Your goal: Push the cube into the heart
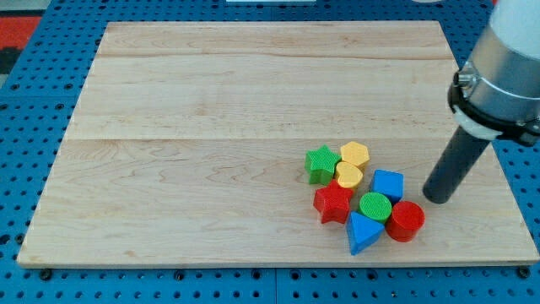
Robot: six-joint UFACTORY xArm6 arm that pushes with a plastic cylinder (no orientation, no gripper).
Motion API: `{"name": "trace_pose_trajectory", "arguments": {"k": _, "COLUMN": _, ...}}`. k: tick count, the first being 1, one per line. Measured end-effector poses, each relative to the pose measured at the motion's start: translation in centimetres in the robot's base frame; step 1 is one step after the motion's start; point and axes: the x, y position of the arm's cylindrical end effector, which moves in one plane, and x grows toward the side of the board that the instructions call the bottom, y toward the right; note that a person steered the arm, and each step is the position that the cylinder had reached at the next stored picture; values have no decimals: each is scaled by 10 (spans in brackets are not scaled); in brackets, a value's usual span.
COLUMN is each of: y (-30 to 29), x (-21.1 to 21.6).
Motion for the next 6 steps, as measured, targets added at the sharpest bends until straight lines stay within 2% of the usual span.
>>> {"name": "trace_pose_trajectory", "arguments": {"k": 1, "y": -35, "x": -7}}
{"name": "trace_pose_trajectory", "arguments": {"k": 5, "y": -14, "x": -10}}
{"name": "trace_pose_trajectory", "arguments": {"k": 6, "y": 48, "x": -14}}
